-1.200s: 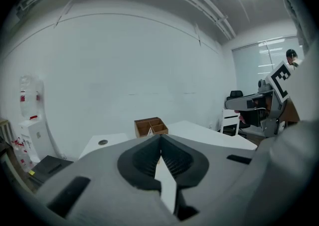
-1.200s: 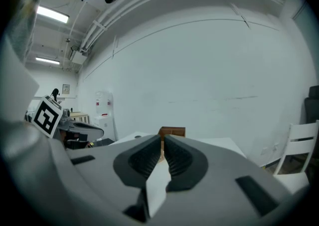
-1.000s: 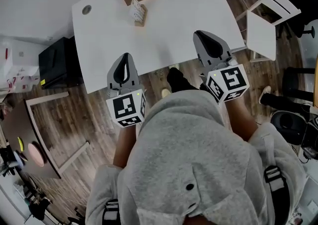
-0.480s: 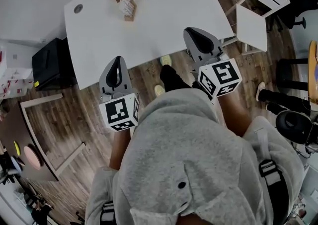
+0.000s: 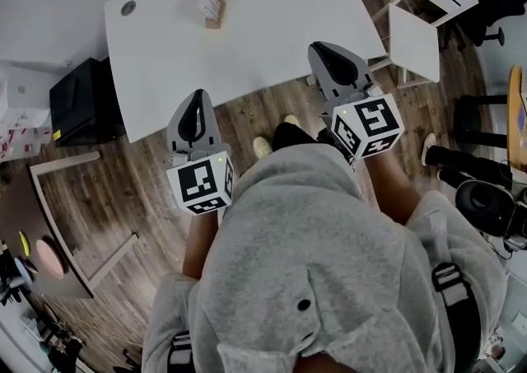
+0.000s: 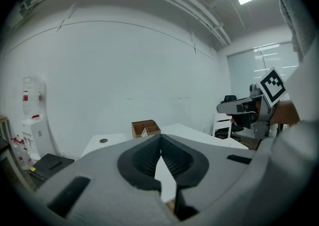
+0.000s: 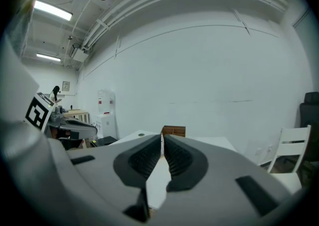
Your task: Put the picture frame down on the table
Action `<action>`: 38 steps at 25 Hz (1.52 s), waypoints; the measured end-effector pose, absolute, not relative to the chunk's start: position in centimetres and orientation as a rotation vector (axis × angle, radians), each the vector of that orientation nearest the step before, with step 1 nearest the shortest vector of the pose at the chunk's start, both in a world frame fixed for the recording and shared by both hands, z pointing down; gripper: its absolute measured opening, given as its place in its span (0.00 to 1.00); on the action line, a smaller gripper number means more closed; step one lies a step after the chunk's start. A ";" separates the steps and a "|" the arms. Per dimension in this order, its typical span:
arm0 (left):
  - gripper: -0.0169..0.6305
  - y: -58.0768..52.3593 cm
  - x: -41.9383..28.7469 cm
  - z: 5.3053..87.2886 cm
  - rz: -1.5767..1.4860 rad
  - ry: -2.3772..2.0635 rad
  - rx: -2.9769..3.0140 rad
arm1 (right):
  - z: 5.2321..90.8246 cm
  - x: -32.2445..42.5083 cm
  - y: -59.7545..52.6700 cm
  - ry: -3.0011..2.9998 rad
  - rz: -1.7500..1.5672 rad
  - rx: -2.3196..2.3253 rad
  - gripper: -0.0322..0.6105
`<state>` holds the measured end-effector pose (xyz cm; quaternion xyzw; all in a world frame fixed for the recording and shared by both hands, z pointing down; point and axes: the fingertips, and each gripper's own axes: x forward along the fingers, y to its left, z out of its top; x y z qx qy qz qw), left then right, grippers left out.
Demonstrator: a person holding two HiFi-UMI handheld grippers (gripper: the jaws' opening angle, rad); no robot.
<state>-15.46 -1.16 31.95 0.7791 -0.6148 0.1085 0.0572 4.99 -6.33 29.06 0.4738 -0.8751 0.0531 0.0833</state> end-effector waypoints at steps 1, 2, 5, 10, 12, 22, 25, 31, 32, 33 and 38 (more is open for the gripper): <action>0.06 -1.3 -15.5 31.9 0.328 -1.870 2.357 | 29.0 5.0 -6.4 -2.613 0.157 1.411 0.11; 0.06 -1.4 -15.6 31.9 0.325 -1.876 2.350 | 28.9 4.9 -6.5 -2.614 0.158 1.407 0.11; 0.06 -1.7 -15.3 31.7 0.319 -1.883 2.333 | 29.0 5.0 -6.9 -2.615 0.169 1.387 0.11; 0.06 -2.2 -13.9 31.4 0.320 -1.892 2.320 | 29.2 5.8 -7.2 -2.626 0.165 1.329 0.11; 0.06 -2.1 -13.2 31.3 0.336 -1.898 2.307 | 29.3 6.5 -7.4 -2.629 0.173 1.322 0.11; 0.06 -2.8 -8.8 31.6 0.422 -1.898 2.296 | 29.2 11.3 -8.8 -2.636 0.189 1.342 0.11; 0.06 -3.2 -8.0 31.4 0.421 -1.919 2.301 | 29.4 12.8 -9.1 -2.643 0.200 1.350 0.11; 0.06 -3.5 -6.2 31.8 0.442 -1.922 2.315 | 30.2 15.2 -9.4 -2.641 0.207 1.374 0.11; 0.06 -3.5 -6.0 31.9 0.446 -1.924 2.315 | 30.4 15.4 -9.4 -2.642 0.213 1.375 0.11; 0.06 -3.5 -5.8 32.0 0.449 -1.925 2.314 | 30.5 15.6 -9.4 -2.644 0.219 1.373 0.11; 0.06 -3.5 -5.1 32.5 0.457 -1.927 2.301 | 30.7 15.9 -9.6 -2.659 0.216 1.352 0.11</action>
